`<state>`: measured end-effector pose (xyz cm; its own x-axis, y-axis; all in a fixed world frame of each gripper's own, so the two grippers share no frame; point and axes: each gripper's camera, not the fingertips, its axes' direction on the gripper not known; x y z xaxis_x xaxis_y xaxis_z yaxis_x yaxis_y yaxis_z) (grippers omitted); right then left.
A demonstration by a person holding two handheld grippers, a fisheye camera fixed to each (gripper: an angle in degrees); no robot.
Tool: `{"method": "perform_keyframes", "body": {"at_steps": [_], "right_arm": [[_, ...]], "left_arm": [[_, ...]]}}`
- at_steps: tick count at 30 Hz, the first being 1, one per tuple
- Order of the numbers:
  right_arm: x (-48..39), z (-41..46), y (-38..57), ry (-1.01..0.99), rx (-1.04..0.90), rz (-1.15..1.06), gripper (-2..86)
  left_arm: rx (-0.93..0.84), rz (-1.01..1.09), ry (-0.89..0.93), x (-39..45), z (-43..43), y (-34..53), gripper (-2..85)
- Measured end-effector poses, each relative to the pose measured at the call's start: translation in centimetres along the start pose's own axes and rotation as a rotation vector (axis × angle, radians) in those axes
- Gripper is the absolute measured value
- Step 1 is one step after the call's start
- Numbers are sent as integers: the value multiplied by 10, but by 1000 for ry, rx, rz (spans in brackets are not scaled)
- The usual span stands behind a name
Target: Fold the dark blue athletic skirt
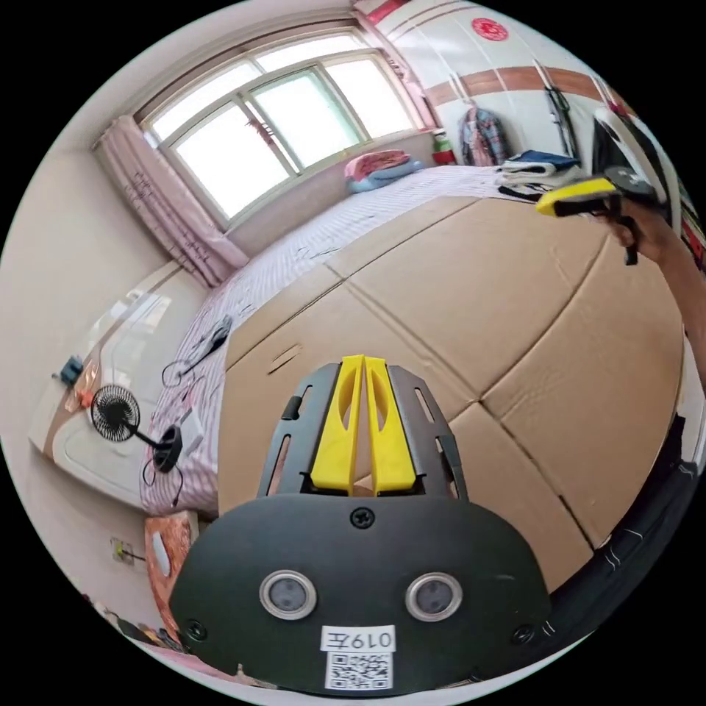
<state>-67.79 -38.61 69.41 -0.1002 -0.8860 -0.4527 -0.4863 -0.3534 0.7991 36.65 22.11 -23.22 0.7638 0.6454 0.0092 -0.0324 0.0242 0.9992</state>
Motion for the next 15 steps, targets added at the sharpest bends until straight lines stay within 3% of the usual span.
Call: {"method": "perform_keyframes", "body": {"at_steps": [3, 6, 8, 11, 13, 15], "right_arm": [[62, 1, 36, -129, -22, 98, -10], [152, -11, 104, -132, 23, 382, -9], [208, -17, 158, -222, -3, 672, -8], [230, -18, 200, -124, 30, 745, -7], [235, -6, 216, -75, 16, 751, -7], [239, 14, 224, -149, -6, 773, -7]], "left_arm": [[-37, -266, 32, -125, 16, 59, 7], [-14, -488, 117, -244, 34, 127, 8], [60, -620, 297, -320, 46, 179, 8], [163, -635, 414, -375, 56, 220, 8], [152, -639, 373, -397, 68, 238, 7], [99, -592, 348, -411, 82, 246, 7]]}}
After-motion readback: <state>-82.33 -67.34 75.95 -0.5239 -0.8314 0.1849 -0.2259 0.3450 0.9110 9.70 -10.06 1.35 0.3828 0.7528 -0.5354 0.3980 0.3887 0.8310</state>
